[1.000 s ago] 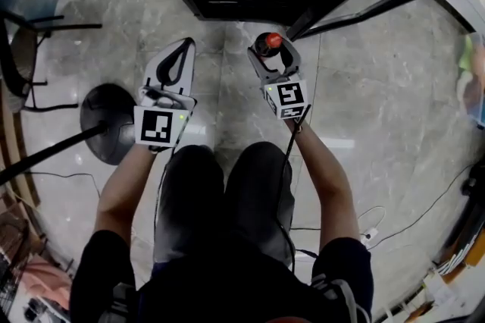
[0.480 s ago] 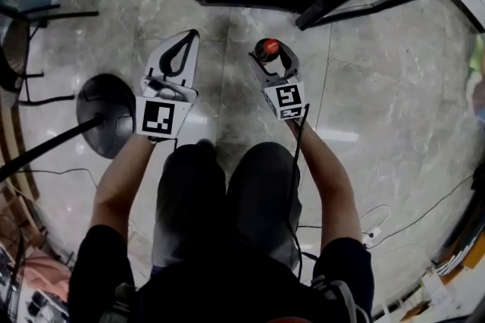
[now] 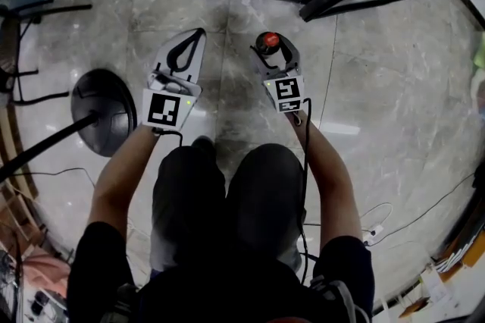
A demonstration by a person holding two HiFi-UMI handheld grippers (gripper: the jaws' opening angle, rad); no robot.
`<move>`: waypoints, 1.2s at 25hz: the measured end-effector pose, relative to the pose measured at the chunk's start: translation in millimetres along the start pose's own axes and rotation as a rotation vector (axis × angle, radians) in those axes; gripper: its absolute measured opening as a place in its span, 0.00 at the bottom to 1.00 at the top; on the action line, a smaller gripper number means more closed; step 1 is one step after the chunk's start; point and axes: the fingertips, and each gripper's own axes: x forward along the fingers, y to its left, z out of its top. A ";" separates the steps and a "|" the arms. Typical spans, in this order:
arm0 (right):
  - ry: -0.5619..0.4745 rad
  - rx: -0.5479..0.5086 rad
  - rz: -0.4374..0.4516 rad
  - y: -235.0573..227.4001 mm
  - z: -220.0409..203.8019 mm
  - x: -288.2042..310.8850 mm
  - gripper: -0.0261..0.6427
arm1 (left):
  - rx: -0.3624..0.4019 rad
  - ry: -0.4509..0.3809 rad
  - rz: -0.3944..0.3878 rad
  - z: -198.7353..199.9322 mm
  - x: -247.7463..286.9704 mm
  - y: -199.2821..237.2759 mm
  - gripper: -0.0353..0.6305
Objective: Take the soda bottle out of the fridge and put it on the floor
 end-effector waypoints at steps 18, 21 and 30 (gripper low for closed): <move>0.005 -0.016 -0.042 -5.4 -36.8 18.7 0.51 | -0.028 0.048 -0.011 -52.3 2.0 -15.0 0.09; -0.010 -0.011 -0.052 -6.5 -36.0 18.3 0.51 | -0.033 0.047 -0.011 -54.1 1.7 -17.4 0.09; -0.040 -0.040 -0.061 -2.8 -38.9 11.6 0.52 | 0.019 0.059 -0.028 -57.8 -0.4 -25.5 0.09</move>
